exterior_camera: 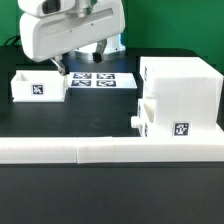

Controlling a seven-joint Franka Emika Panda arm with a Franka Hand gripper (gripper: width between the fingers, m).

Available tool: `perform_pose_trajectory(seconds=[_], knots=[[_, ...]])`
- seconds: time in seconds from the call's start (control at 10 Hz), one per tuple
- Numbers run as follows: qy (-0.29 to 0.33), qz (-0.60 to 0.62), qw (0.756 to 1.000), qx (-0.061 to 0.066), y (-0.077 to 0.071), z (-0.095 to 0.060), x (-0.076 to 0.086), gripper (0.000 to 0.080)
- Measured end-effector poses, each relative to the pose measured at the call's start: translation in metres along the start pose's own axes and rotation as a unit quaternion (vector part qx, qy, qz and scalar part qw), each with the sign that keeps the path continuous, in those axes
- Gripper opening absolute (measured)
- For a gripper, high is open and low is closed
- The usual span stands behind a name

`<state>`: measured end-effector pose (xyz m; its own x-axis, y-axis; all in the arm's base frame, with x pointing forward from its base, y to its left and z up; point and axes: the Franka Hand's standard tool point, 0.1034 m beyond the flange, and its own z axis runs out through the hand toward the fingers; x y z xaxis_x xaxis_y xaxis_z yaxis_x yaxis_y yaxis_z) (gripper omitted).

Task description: Assemble drawer

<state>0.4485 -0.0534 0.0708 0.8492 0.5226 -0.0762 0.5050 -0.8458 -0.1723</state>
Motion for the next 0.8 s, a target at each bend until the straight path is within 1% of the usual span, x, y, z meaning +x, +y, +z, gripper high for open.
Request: perform_pose_trajectory(seconds=[0.4, 0.5, 0.6, 0.7, 0.8], knots=[[0.000, 0.128, 0.992, 0.000, -0.002, 0.000, 0.002, 0.0649], [-0.010, 0.165, 0.986, -0.011, -0.005, 0.000, -0.004, 0.0649], [-0.016, 0.222, 0.975, -0.021, -0.011, 0.000, -0.012, 0.0649], [-0.014, 0.261, 0.965, -0.031, -0.012, 0.005, -0.020, 0.0649], [-0.017, 0.291, 0.956, -0.029, -0.010, 0.011, -0.031, 0.0649]])
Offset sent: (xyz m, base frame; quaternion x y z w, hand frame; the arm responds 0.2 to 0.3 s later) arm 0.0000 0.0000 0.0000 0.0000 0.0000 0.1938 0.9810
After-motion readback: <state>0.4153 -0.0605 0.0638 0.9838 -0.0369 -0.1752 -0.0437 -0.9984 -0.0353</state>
